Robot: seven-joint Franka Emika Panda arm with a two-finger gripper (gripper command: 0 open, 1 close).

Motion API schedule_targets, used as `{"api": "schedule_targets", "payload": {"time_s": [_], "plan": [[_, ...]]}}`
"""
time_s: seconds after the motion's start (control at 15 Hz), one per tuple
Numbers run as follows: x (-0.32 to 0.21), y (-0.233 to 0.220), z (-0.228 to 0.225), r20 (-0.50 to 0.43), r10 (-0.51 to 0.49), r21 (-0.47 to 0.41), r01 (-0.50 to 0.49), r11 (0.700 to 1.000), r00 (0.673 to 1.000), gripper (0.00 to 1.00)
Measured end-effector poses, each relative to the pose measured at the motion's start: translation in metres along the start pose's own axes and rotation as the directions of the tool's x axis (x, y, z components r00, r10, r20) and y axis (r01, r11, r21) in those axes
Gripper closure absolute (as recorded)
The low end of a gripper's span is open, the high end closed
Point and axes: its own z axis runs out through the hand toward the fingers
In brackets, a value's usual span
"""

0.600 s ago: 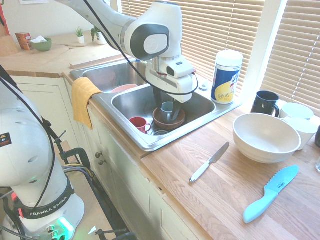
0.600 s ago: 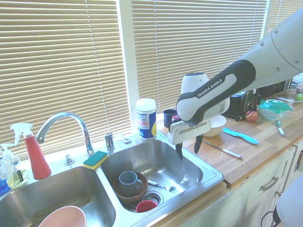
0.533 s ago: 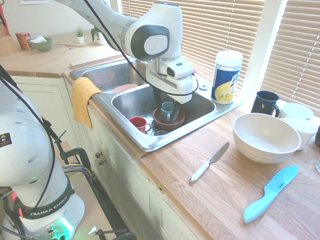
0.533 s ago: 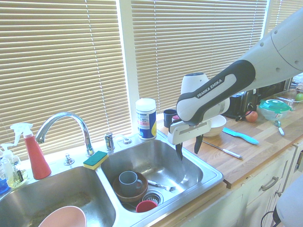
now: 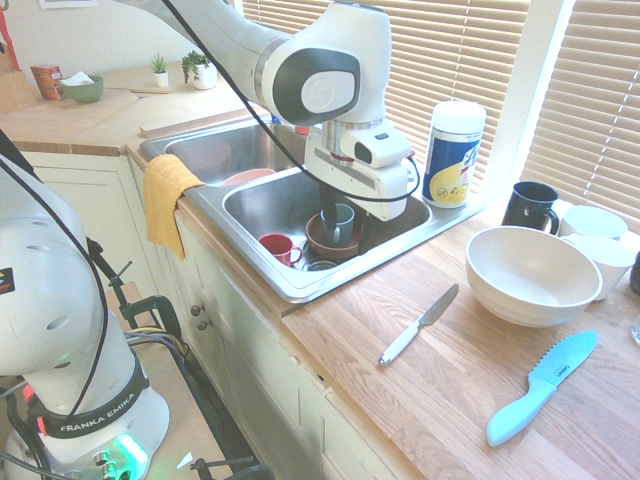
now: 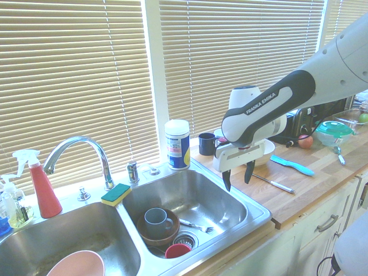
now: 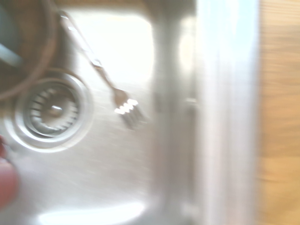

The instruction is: Put the knife into the sink

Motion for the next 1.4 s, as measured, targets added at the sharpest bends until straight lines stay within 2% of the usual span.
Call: {"api": "schedule_targets", "payload": {"time_s": [0.27, 0.6, 0.8, 1.0, 1.07, 1.4], "plan": [[0.039, 0.061, 0.003, 0.004, -0.038, 0.003, 0.038, 0.999, 0.999, 0.0], [0.061, 0.12, 0.023, -0.008, -0.05, -0.028, 0.05, 0.998, 0.999, 0.0], [0.071, 0.141, 0.038, -0.014, -0.08, -0.017, 0.08, 0.997, 0.997, 0.0], [0.073, 0.143, 0.052, -0.022, -0.1, -0.018, 0.099, 0.995, 0.995, 0.0], [0.074, 0.142, 0.056, -0.026, -0.101, -0.019, 0.1, 0.995, 0.995, 1.0], [0.077, 0.14, 0.065, -0.035, -0.103, -0.02, 0.102, 0.995, 0.994, 1.0]]}}
